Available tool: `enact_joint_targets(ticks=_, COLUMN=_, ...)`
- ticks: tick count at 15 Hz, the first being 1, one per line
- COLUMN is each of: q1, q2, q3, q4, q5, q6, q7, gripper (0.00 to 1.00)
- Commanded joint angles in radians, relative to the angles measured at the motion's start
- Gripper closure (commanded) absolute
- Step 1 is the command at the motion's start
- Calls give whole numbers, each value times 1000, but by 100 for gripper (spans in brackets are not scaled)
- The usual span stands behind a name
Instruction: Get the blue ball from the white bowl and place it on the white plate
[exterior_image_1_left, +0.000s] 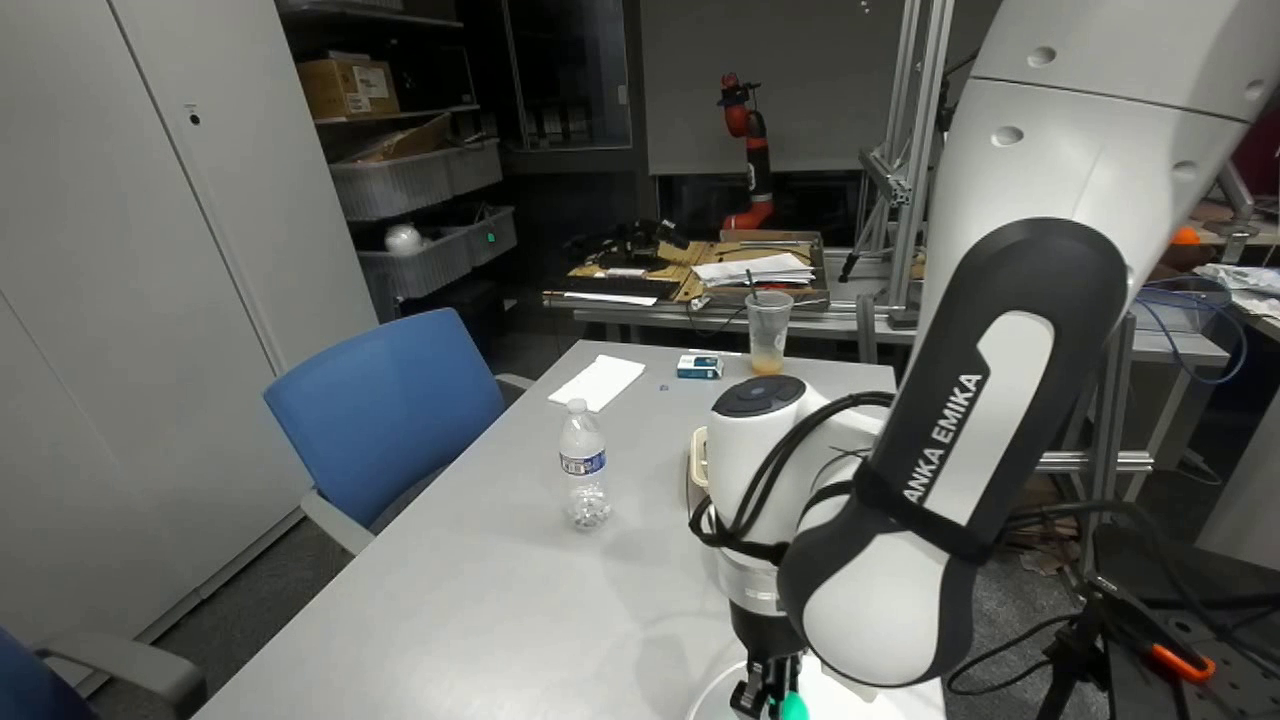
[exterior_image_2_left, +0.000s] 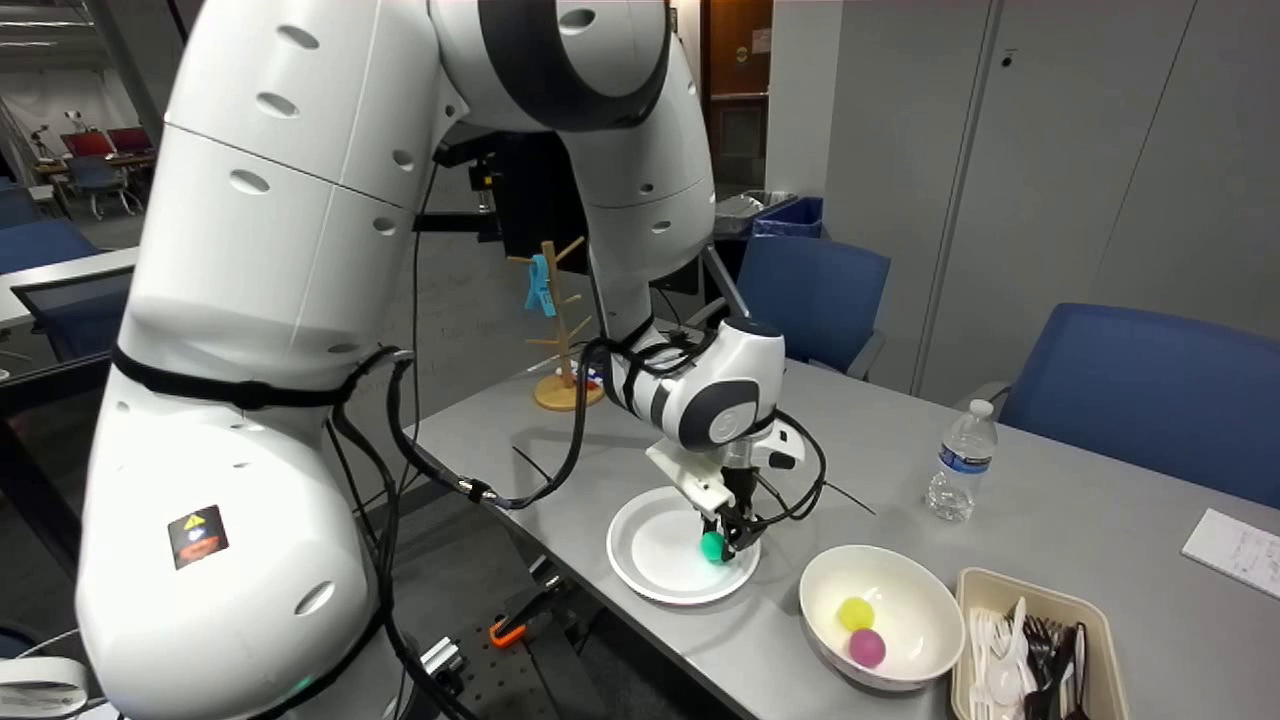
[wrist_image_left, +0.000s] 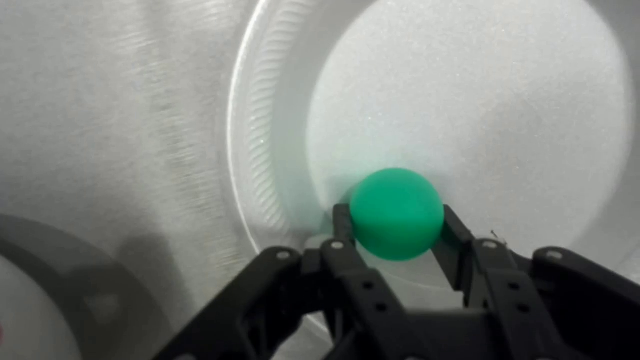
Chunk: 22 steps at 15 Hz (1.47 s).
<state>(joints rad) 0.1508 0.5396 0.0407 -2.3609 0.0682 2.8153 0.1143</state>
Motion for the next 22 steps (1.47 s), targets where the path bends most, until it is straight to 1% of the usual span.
enact_joint_targets(ticks=1, q1=23, q2=9, q3=-21, q4=8, q5=-26, q6=15, q7=28, gripper=36)
enact_joint_targets(ticks=3, q1=23, q2=8, q3=-22, q4=6, q5=-26, q6=16, q7=30, gripper=26)
enact_joint_targets(ticks=6, q1=24, q2=8, q3=-24, q4=5, q5=-26, q6=18, q7=34, gripper=2)
enact_joint_targets(ticks=7, q1=24, q2=8, q3=-25, q4=5, q5=-26, q6=18, q7=35, gripper=0)
enact_joint_targets(ticks=15, q1=27, q2=-25, q3=-15, q4=-15, q5=-27, q6=-3, q7=26, gripper=0)
enact_joint_targets(ticks=17, q1=24, q2=-53, q3=-9, q4=-29, q5=-26, q6=-22, q7=20, gripper=0)
enact_joint_targets(ticks=22, q1=40, q2=-150, q3=-20, q4=-72, q5=-52, q6=-70, q7=22, gripper=0)
